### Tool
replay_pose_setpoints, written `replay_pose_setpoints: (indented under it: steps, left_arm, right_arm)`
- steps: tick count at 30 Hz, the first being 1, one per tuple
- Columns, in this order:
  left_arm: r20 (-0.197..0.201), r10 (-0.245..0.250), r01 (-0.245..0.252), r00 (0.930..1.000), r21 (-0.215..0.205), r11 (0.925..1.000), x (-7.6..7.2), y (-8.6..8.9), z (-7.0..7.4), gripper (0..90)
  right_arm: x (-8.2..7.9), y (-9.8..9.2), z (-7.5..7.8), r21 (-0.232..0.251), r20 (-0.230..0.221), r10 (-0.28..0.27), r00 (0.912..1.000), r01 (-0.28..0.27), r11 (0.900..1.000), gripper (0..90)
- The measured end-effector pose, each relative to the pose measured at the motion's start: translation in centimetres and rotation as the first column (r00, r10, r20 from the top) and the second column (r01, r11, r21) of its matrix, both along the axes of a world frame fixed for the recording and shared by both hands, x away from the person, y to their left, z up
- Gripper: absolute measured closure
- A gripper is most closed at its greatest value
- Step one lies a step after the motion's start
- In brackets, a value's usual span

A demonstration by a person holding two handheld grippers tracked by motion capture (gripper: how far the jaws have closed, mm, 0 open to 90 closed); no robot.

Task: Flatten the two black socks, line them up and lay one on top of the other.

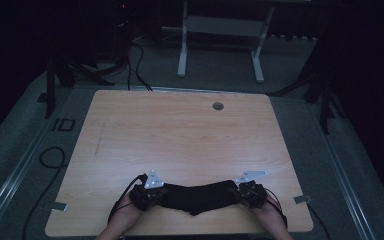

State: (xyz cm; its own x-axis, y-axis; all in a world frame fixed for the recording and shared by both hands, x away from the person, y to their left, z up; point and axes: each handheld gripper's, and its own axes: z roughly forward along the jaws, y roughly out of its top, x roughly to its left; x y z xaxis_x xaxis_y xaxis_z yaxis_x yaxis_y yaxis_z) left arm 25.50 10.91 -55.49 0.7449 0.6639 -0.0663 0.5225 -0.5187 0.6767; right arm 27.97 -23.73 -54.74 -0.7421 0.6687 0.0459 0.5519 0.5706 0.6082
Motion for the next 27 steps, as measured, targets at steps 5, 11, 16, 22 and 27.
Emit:
replay_pose_setpoints:
  steps: [5,11,16,22,27]
  left_arm:
    - [0.011,0.004,-0.004,0.9999,-0.012,0.9999,0.8,0.2,-0.2,87.6]
    - [0.025,0.016,-0.016,0.9995,-0.019,0.9997,2.9,0.4,-0.3,87.6]
    - [0.042,0.018,-0.016,0.9990,-0.025,0.9996,4.9,0.5,-0.4,87.5]
    - [0.058,0.025,-0.025,0.9980,-0.005,0.9997,6.9,0.4,-0.4,87.5]
    - [0.067,0.035,-0.035,0.9972,-0.004,0.9994,8.1,0.4,-0.4,87.5]
  right_arm:
    - [1.0,0.1,-0.2,-0.003,0.019,-0.016,0.9997,0.016,1.000,89.1]
    - [3.1,0.7,-0.2,-0.018,0.045,-0.040,0.9982,0.041,0.999,89.1]
    - [4.9,1.1,-0.2,-0.031,0.061,-0.055,0.9966,0.057,0.998,89.1]
    - [6.9,1.3,-0.2,-0.026,0.060,-0.077,0.9952,0.079,0.997,89.1]
    - [8.2,1.4,-0.2,-0.023,0.057,-0.091,0.9942,0.092,0.995,89.0]
